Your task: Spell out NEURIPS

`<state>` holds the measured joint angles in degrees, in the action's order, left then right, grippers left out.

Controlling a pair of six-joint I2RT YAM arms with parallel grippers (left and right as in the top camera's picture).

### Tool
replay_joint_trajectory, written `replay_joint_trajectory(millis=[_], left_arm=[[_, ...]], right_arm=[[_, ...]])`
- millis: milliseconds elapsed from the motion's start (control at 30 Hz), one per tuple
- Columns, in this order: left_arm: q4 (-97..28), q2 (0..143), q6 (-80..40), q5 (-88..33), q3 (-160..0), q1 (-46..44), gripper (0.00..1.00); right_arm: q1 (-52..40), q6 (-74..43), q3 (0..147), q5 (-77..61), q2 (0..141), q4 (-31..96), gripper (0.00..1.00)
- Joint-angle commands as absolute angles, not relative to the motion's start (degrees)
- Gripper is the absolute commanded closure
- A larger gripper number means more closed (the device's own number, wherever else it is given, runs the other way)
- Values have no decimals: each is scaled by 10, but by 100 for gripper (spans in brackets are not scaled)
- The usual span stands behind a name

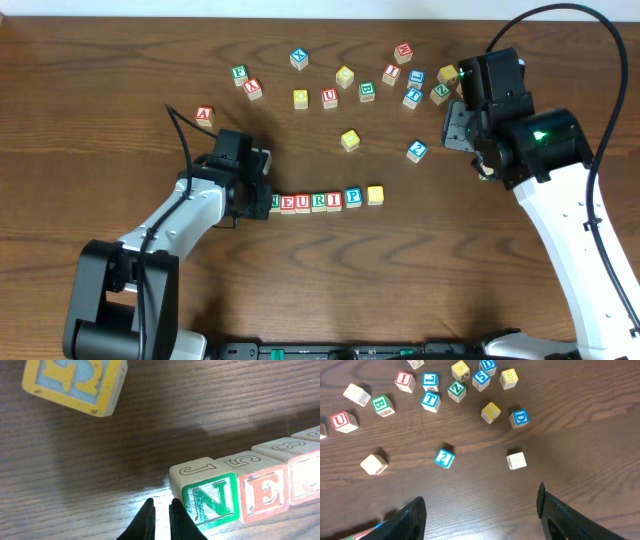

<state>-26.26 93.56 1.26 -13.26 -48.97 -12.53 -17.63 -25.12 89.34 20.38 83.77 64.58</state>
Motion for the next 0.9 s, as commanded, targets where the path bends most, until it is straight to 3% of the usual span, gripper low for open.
replay_joint_trajectory(millis=[0, 867], left_arm=[[-260, 943, 8, -137, -490, -127, 89], [-250, 943, -8, -144, -496, -142, 89]], right_arm=[[-172, -246, 903, 208, 832, 645, 34], [-172, -246, 903, 208, 832, 645, 34]])
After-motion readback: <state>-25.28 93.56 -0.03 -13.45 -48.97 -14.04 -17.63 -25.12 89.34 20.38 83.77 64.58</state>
